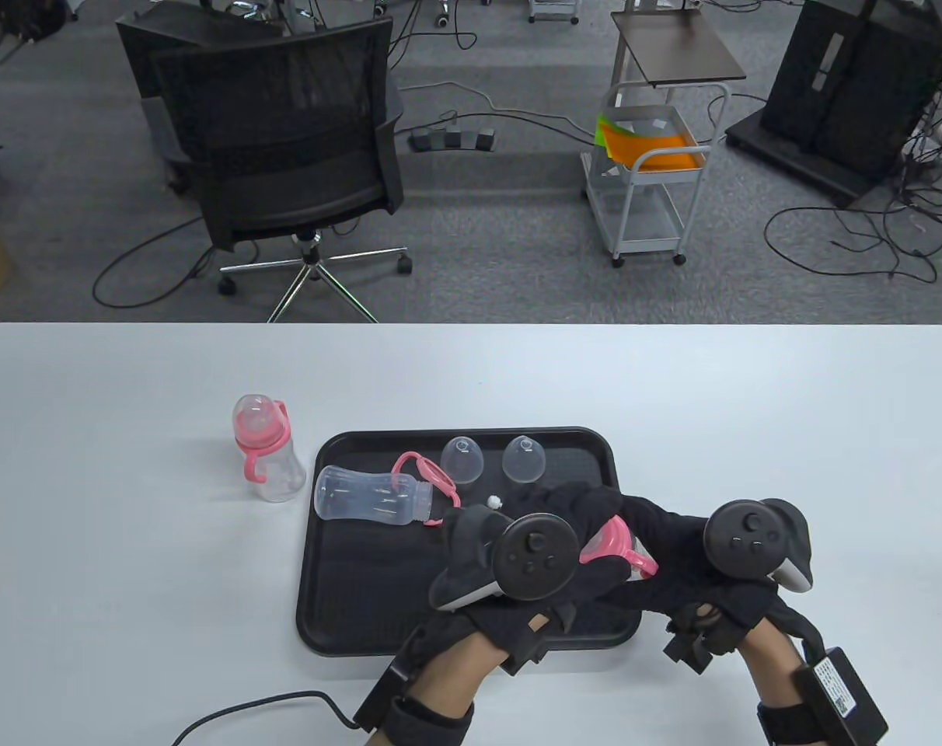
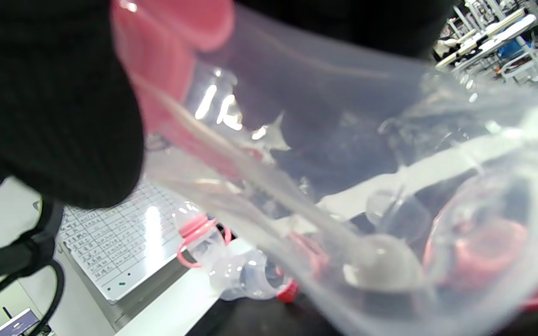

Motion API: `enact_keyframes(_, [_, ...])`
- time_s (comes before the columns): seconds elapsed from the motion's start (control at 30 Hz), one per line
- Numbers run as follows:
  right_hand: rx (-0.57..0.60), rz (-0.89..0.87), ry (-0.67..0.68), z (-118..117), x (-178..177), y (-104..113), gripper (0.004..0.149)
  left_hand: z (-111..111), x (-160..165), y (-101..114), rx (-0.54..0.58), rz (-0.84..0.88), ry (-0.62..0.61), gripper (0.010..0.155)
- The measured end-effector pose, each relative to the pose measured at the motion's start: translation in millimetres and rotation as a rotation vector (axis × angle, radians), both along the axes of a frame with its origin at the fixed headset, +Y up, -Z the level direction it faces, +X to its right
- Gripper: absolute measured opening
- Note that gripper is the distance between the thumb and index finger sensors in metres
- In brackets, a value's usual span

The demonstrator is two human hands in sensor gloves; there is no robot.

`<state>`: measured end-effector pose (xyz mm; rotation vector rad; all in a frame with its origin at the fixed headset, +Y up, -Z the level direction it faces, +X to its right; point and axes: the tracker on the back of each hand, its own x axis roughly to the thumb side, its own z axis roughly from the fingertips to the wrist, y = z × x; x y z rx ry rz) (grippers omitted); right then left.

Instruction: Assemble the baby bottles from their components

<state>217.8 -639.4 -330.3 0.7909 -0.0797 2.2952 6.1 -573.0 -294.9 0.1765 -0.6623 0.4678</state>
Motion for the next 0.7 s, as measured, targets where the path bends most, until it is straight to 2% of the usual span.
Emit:
enact_keyframes(0.07, [-0.02,-0.023,0.0,-3.0,4.4,-2.3,0.1,-5.0,-0.6,-0.5,-0.026,-0.008,-0.033,0.088])
enact_keyframes(0.13, [-0.039,-0.053,0.002,-6.7,10.4,-2.8,0.1,-10.0,-3.4,-0.5,-0.113,-0.011,-0.061,0.097])
enact_keyframes(0.2, [-0.032,-0.074,-0.039,-9.3,18.5,-2.9,0.1,-14.1,-11.7,1.8,-0.102,0.093,-0.04,0.106])
enact_keyframes(0.27, [-0.045,-0.109,-0.069,-14.1,31.3,-4.8,0.1,-21.9,-19.1,3.2,-0.122,0.267,0.056,0.099])
enact_keyframes(0.33, [-0.056,-0.137,-0.103,-17.9,43.2,-6.4,0.1,-31.6,-20.6,2.6,-0.168,0.295,0.128,0.087])
enact_keyframes(0.4, [-0.062,-0.175,-0.144,-22.0,55.8,-8.7,0.1,-42.5,-17.9,1.2,-0.164,0.22,0.231,0.079])
enact_keyframes(0.5, [-0.093,-0.254,-0.182,-27.5,73.4,-14.4,0.1,-65.2,-5.7,-5.5,-0.115,0.019,0.36,0.075])
enact_keyframes(0.53, [-0.094,-0.279,-0.2,-28.7,79.1,-16.3,0.1,-75.1,-0.5,-11.7,-0.147,-0.051,0.416,0.074])
enact_keyframes(0.7, [-0.117,-0.355,-0.248,-34.0,95.1,-23.3,0.1,-118.8,14.5,-52.4,-0.332,-0.267,0.49,0.076])
